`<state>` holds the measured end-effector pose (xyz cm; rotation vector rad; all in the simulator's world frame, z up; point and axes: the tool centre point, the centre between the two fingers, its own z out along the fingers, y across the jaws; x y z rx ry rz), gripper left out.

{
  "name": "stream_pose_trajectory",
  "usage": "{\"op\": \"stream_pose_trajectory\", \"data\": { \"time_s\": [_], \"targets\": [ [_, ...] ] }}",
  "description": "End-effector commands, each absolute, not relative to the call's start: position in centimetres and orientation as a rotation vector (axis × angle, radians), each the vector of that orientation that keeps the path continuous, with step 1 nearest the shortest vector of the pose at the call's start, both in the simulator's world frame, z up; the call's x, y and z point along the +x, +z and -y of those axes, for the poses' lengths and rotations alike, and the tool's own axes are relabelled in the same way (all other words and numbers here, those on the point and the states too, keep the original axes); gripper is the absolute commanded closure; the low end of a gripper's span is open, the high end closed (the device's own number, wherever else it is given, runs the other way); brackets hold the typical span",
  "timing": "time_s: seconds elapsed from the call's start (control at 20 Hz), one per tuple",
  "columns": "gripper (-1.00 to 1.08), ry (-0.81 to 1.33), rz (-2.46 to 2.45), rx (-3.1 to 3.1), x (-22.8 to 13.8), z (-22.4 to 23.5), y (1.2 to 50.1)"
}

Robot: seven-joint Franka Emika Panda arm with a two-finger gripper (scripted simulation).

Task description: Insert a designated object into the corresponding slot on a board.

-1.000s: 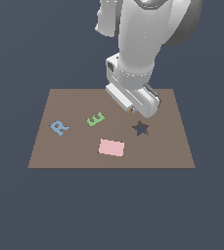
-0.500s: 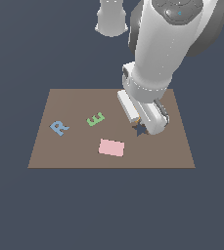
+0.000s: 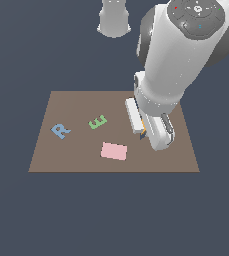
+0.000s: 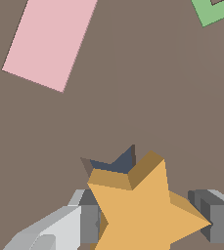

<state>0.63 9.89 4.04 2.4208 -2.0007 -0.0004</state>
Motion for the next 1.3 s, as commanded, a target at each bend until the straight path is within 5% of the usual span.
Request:
{"op": "stream_pose_trajectory", "data": {
  "time_s": [0.0,0.75,0.8,1.25],
  "targets": [
    [1.08,0.000,2.035,2.392,1.2,-10.0,4.1],
    [1.08,-0.001,2.069,2.363,1.7,-10.0,3.1],
    [-0.92,-0.001,2.069,2.363,1.7,-10.0,3.1],
    [-0.92,-0.001,2.069,2.363,1.7,-10.0,3.1]
  ]
}}
